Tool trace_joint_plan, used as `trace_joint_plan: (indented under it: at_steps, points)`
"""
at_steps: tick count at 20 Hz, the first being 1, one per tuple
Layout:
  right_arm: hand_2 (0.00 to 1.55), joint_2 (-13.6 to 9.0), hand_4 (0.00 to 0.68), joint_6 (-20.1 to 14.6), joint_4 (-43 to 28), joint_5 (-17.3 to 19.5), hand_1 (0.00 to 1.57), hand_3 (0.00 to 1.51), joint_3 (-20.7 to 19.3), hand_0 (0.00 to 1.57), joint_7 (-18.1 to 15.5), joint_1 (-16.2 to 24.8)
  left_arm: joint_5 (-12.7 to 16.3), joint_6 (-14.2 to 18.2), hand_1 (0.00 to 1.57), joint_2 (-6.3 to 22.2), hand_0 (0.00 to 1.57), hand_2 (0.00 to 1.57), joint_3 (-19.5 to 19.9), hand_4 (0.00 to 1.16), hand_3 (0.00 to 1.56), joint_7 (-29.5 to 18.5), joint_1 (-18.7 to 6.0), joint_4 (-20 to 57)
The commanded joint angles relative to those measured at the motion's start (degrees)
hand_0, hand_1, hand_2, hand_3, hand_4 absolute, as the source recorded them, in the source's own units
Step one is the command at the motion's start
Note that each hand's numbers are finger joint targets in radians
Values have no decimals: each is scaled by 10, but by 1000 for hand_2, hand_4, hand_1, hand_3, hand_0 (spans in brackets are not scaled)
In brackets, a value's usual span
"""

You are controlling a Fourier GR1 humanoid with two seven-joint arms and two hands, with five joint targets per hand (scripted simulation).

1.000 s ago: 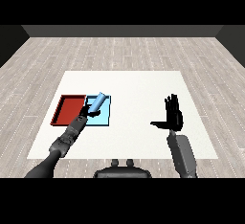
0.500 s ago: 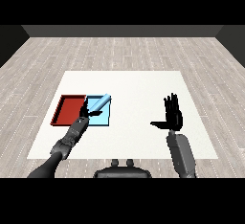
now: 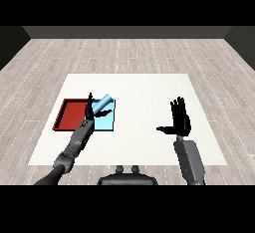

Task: Pick the blue can and put it in the blue box

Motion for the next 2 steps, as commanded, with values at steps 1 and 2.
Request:
trace_joint_plan:
  at_steps: [1,2]
  points:
    - [0,-11,0,1,-11,15,0,0,8,0,7,27,15,-57,0,-26,0,0,-16,0,0,-71,61,-122]
    - [0,-9,0,4,3,14,0,0,5,0,0,9,20,-77,0,-8,0,0,-21,0,0,-69,90,-159]
